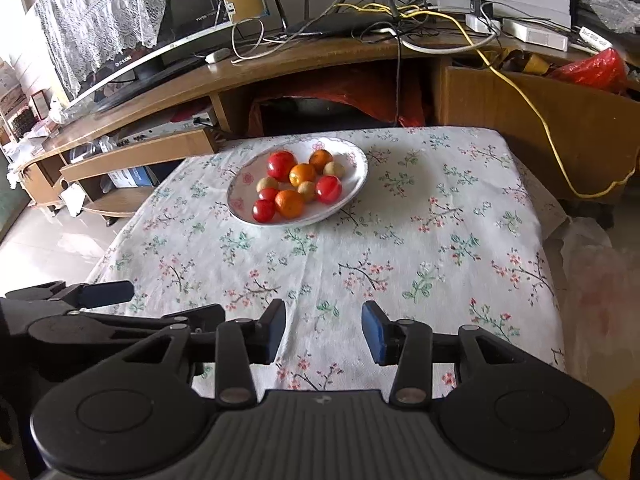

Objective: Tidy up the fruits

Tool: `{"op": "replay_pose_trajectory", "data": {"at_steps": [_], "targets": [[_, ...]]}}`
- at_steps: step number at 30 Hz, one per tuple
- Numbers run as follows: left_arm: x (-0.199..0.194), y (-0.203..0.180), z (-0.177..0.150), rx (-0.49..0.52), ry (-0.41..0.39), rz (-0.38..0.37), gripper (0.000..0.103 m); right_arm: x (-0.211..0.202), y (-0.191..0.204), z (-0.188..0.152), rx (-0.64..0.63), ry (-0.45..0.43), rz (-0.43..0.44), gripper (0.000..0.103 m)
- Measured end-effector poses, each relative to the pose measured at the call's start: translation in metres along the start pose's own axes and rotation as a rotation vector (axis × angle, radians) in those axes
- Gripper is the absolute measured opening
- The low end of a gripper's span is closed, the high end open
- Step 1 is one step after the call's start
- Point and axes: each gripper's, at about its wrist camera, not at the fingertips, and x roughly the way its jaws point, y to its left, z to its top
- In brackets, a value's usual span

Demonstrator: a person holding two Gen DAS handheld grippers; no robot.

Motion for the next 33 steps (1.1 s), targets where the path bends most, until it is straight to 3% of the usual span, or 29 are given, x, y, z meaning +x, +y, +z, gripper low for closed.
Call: {"op": "replay_pose_trajectory", "data": {"at_steps": [15,33], "targets": [[-0.013,-0.006,-0.014,0.039,-0.012,0.057,0.103,-0.004,0.003,-0.022,-0.006,0.048,-0.01,0.042],[-0.019,-0.001,-0.028,0.005,0.04,0.075,0.102,-0.006,0.012,-0.036,-0.02,0.076,-0.001,0.042]]}}
